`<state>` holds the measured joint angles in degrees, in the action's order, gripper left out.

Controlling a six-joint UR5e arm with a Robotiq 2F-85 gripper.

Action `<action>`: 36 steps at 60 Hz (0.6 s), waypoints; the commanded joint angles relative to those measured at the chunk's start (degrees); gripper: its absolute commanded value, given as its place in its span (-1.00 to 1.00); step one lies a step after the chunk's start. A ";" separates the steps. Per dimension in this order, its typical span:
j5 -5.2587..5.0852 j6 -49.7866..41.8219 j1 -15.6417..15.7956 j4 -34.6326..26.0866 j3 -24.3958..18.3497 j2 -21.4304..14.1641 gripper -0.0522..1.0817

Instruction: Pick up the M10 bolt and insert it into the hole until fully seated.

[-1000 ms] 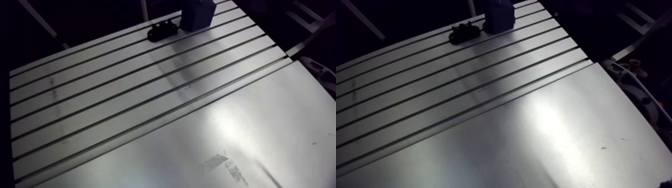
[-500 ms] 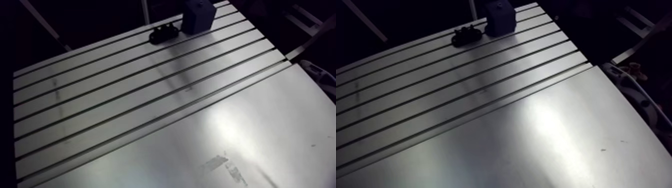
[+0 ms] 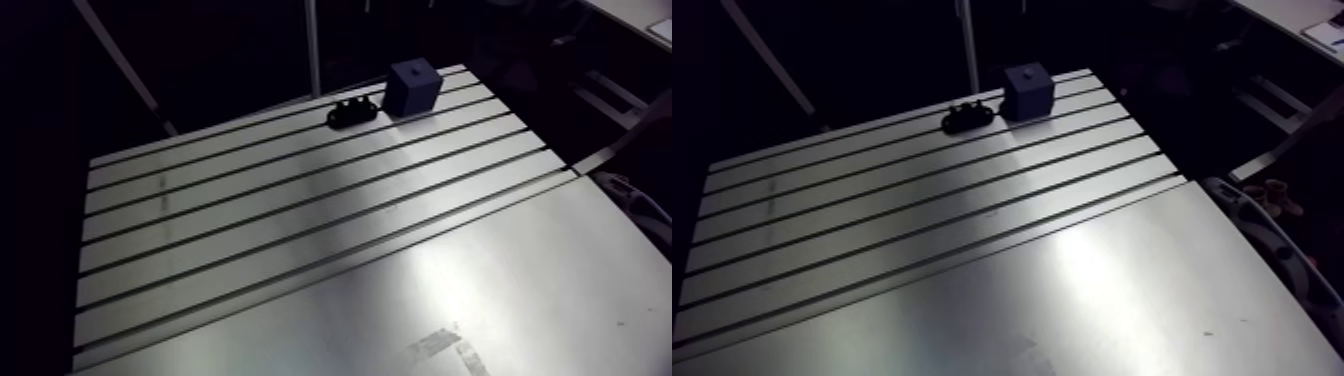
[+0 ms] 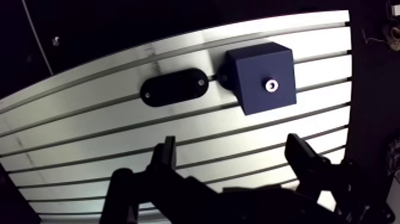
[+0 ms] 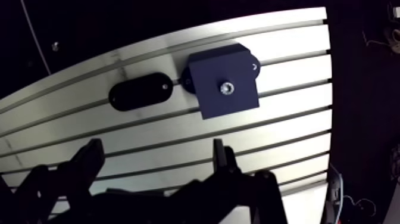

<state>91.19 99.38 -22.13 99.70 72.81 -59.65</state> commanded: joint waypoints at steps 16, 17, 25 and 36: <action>-2.79 3.20 6.82 3.65 13.59 -22.50 -0.90; -2.79 3.20 6.82 3.65 13.59 -22.50 -0.90; -2.81 5.30 6.91 0.67 12.94 -23.40 -0.90; -3.17 5.34 8.59 -3.81 12.50 -25.48 -0.90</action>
<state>89.28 101.06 -18.12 101.96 81.31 -72.21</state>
